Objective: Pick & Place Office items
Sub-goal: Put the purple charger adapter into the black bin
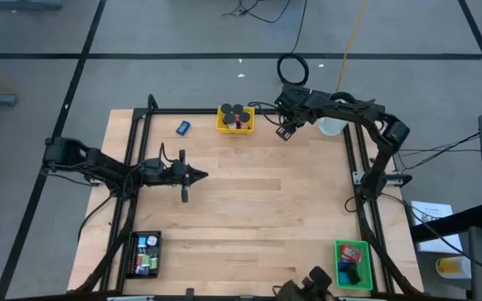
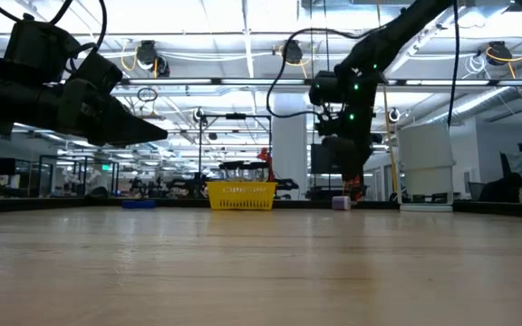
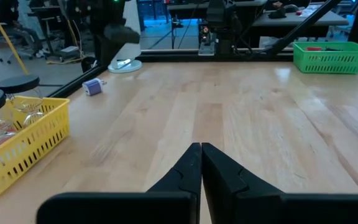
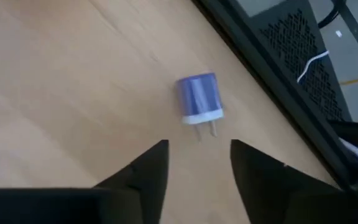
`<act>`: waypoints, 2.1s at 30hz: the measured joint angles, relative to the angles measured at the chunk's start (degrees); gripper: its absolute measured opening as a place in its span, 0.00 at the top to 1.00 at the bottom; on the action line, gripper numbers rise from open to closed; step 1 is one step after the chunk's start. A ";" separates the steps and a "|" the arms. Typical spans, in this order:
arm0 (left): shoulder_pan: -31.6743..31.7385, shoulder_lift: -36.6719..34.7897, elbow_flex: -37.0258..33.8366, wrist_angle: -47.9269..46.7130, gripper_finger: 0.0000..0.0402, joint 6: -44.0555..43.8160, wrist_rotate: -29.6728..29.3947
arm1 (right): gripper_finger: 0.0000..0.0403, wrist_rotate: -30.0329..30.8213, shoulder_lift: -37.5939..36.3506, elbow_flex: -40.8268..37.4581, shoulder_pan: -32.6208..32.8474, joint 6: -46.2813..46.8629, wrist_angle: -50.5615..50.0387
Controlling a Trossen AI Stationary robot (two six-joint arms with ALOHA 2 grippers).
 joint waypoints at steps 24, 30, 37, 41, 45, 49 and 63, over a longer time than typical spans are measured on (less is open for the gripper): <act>0.00 0.00 0.00 -0.87 0.94 -0.16 0.11 | 0.40 -7.78 3.59 -4.51 -6.04 -8.15 11.83; 0.00 0.00 0.00 -0.91 0.99 0.01 0.11 | 0.40 -6.63 3.55 -6.93 -7.39 -8.32 13.98; 0.00 0.00 0.00 -0.91 0.95 -0.04 0.11 | 0.41 -10.77 3.55 -9.65 -7.63 -8.92 18.37; 0.00 0.00 0.00 -0.91 0.93 -0.06 0.11 | 0.46 -11.73 3.55 -10.39 -7.66 -10.32 18.55; 0.00 0.00 0.00 -0.99 0.96 0.00 0.11 | 0.53 -15.41 3.55 -10.47 -7.07 -10.78 18.35; 0.01 0.00 0.00 -1.01 0.99 0.00 0.11 | 0.58 -14.98 3.55 -10.47 -6.21 -11.68 19.74; 0.00 0.00 0.02 -1.06 0.96 -0.20 0.13 | 0.46 -16.47 3.53 -12.67 -4.16 -16.27 26.85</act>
